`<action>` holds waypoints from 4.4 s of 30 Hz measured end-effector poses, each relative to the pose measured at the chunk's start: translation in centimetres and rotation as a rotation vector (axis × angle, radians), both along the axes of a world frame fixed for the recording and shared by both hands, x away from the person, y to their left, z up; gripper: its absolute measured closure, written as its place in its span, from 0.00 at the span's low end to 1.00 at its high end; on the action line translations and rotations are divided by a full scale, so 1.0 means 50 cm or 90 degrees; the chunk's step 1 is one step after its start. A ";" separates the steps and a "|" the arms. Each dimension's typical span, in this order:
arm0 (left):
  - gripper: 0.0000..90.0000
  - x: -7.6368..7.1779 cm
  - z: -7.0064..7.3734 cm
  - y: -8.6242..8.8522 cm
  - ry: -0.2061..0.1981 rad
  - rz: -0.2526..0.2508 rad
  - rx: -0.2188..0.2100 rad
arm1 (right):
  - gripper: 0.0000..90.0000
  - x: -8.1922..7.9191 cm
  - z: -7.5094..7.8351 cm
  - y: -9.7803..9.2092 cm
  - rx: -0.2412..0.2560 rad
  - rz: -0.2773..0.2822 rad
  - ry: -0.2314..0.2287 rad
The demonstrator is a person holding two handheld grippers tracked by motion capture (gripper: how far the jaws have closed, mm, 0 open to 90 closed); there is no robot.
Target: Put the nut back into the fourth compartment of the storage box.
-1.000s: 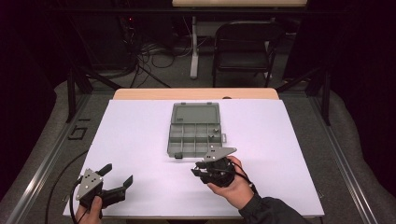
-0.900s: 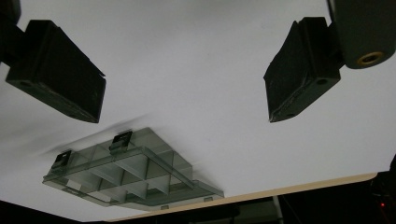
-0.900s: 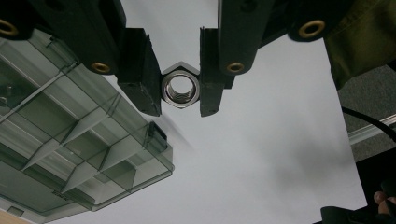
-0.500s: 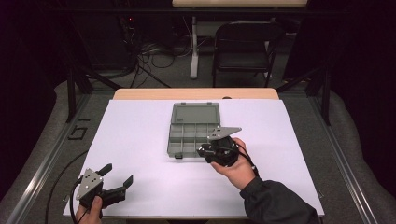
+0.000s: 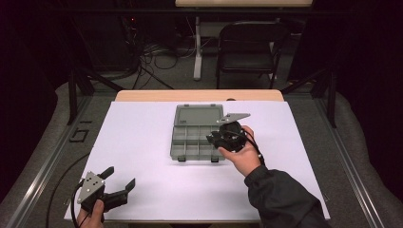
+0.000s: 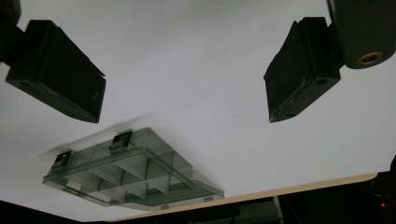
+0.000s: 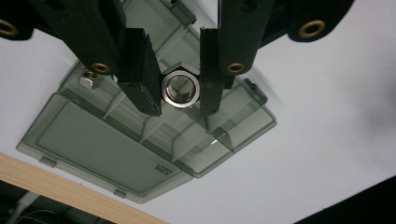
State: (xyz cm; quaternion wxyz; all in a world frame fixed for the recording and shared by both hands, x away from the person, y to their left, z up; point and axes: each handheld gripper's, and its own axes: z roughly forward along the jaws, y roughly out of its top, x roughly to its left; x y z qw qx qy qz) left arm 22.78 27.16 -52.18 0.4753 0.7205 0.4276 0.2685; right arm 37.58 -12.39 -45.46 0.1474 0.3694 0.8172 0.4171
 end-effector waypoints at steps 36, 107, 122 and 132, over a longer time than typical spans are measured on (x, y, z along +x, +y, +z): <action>0.14 0.001 0.000 0.000 -0.001 -0.002 -0.001 | 0.78 0.132 -0.099 -0.012 -0.066 -0.129 0.060; 0.14 0.000 -0.002 -0.002 0.000 0.001 0.004 | 0.41 -0.154 -0.069 -0.123 -0.009 -0.064 -0.072; 0.14 0.000 -0.001 -0.002 -0.004 -0.001 0.007 | 0.39 -0.210 -0.116 -0.165 -0.019 -0.084 -0.076; 0.14 0.001 -0.001 -0.002 -0.003 -0.004 0.004 | 0.34 -0.208 -0.134 -0.207 -0.011 -0.117 -0.059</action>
